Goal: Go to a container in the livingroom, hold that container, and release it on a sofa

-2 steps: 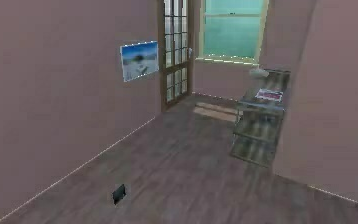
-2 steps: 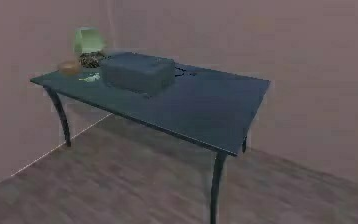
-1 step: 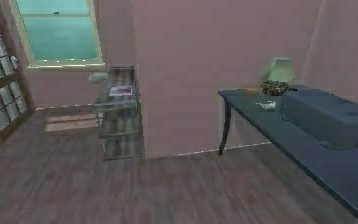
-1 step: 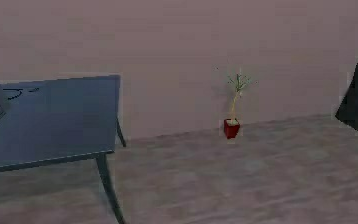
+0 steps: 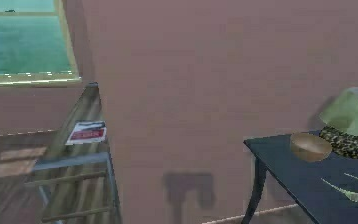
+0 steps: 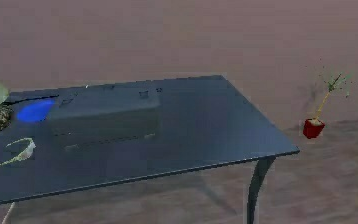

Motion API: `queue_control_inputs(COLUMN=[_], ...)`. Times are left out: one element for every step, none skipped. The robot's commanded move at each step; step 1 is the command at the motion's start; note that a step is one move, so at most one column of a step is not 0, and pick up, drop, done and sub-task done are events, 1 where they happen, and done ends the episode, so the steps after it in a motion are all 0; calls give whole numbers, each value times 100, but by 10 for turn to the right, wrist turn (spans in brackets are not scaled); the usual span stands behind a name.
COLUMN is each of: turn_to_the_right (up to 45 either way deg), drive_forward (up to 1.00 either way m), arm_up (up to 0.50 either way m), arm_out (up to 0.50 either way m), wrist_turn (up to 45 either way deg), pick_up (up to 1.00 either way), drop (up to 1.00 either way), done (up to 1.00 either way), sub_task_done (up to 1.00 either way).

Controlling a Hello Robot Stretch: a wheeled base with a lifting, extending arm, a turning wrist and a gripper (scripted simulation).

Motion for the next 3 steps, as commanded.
queue_control_inputs(turn_to_the_right=[-450, 450, 0], drive_forward=[0, 0, 65], arm_up=[0, 0, 0], arm_out=[0, 0, 0], wrist_turn=[0, 0, 0], pick_up=[0, 0, 0], drop=[0, 0, 0], done=[0, 0, 0], sub_task_done=[0, 0, 0])
